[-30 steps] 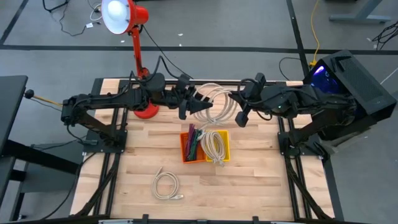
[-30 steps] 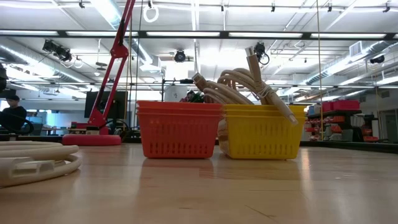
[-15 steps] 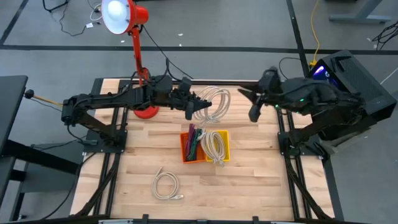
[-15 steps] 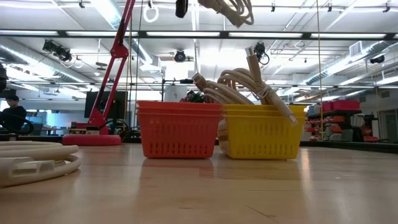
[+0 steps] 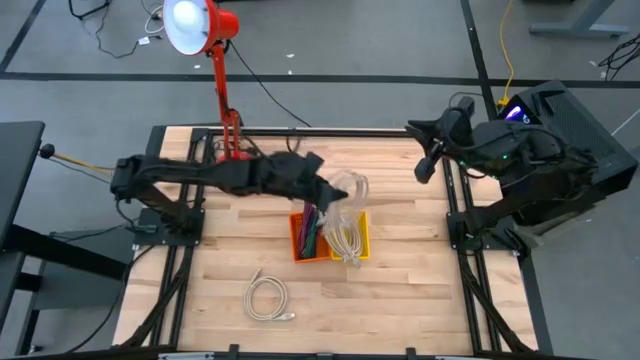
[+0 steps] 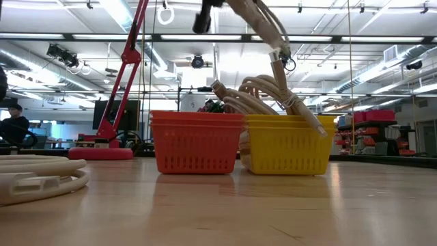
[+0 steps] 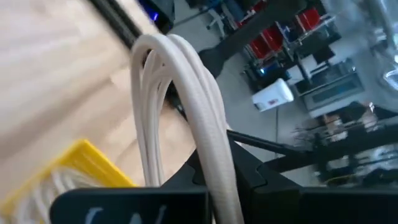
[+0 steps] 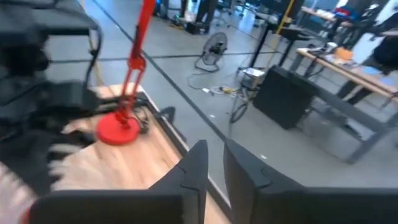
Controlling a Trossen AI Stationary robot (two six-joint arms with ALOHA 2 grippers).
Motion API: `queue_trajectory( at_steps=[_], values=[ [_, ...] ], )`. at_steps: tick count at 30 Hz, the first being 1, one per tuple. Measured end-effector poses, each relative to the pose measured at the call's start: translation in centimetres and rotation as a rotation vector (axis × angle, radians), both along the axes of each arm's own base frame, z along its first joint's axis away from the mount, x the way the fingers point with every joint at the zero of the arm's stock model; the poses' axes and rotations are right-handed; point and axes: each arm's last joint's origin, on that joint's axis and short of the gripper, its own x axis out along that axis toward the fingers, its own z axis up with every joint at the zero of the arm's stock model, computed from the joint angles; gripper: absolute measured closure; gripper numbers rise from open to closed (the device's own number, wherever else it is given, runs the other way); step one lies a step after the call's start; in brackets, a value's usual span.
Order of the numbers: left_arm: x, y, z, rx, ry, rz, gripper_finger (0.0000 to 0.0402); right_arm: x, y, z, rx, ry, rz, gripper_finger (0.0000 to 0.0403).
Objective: Pick & Place USB Port
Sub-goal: Put the light brown HDMI cable into the yellow bin
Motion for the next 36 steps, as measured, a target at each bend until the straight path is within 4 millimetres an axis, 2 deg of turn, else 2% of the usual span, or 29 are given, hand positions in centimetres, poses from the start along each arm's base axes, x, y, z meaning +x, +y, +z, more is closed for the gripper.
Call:
queue_trajectory(
  at_steps=[6,11,16,22,29,33,36],
  values=[
    [2.7,-1.6,-4.1,-0.189,0.097,0.100,0.0384,-1.4,-0.8,-0.3,-0.101,0.100,-0.100,0.0353],
    [3.6,-2.5,-6.1,-0.324,0.128,0.239,0.0384,-3.6,-1.4,0.1,-0.147,0.125,-0.143,0.0353],
    [3.2,-3.1,-6.9,-0.428,0.180,0.362,0.0384,-6.0,-1.7,0.4,-0.159,0.121,-0.135,0.0353],
    [3.0,-3.6,-7.9,-0.491,0.225,0.451,0.0384,-7.9,-2.0,0.3,-0.168,0.149,-0.131,0.0353],
    [5.2,-3.7,-9.3,-0.581,0.124,0.425,0.0384,-9.2,-2.1,0.3,-0.169,0.151,-0.131,0.0353],
    [5.7,-3.9,-11.1,-0.588,0.199,0.394,0.0384,-9.5,-2.2,0.2,-0.171,0.157,-0.131,0.0353],
    [5.5,-4.2,-11.4,-0.572,0.247,0.371,0.0384,-9.6,-2.2,0.2,-0.171,0.162,-0.129,0.0353]
  ],
)
